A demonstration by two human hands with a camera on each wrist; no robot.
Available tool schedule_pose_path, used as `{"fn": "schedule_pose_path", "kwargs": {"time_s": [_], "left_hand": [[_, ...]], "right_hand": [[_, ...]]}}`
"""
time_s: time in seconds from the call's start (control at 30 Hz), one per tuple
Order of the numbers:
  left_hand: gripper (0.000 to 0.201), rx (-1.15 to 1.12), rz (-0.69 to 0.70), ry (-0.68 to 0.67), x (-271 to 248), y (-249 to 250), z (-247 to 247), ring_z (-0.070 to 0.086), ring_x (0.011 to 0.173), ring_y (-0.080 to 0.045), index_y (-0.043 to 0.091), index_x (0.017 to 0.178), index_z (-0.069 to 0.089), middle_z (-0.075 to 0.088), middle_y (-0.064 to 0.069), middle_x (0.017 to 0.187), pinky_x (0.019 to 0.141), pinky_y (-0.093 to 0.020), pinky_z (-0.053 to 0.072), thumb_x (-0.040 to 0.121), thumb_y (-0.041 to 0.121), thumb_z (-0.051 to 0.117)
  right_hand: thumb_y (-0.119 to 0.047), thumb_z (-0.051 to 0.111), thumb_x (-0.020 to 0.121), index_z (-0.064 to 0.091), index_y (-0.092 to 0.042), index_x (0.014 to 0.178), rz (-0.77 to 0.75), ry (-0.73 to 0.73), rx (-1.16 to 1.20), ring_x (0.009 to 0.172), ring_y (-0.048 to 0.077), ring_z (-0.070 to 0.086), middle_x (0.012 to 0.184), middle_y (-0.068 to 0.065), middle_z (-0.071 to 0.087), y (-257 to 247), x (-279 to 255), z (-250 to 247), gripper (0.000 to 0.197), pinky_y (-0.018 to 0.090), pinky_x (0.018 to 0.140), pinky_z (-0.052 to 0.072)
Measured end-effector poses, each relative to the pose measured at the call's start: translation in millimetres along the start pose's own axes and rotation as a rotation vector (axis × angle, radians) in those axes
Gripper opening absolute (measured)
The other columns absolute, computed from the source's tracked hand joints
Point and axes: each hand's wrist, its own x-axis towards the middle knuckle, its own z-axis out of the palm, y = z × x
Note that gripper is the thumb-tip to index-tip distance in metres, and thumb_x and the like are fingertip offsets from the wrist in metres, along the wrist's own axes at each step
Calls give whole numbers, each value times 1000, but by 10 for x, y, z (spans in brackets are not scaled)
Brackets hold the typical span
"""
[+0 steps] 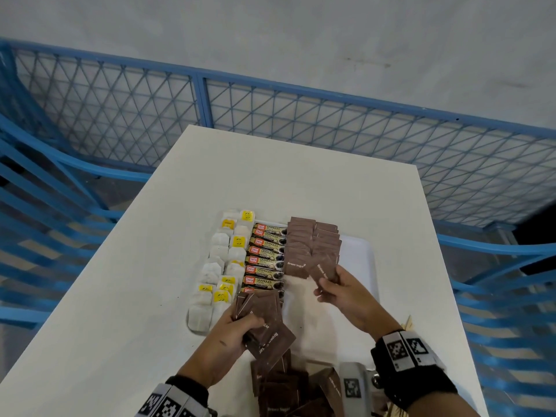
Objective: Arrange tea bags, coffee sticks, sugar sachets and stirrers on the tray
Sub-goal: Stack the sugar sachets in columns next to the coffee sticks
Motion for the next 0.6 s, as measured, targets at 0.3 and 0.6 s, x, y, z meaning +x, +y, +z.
{"fn": "schedule_pose_path", "kwargs": {"time_s": [0.3, 0.6], "left_hand": [[31, -28, -11, 33, 12, 8, -15, 64, 83, -27, 9, 109, 63, 72, -11, 88, 72, -36, 50, 81, -5, 58], [42, -59, -16, 49, 39, -40, -70, 62, 93, -34, 5, 117, 59, 70, -16, 97, 85, -47, 48, 75, 1, 63]], "right_hand": [[-1, 72, 75, 50, -17, 89, -40, 384, -305, 64, 21, 57, 75, 10, 65, 173, 278, -302, 31, 25, 56, 43], [-8, 73, 77, 44, -12, 104, -115, 488, -468, 64, 11, 53, 70, 4, 56, 213, 299, -238, 40, 18, 55, 36]]}}
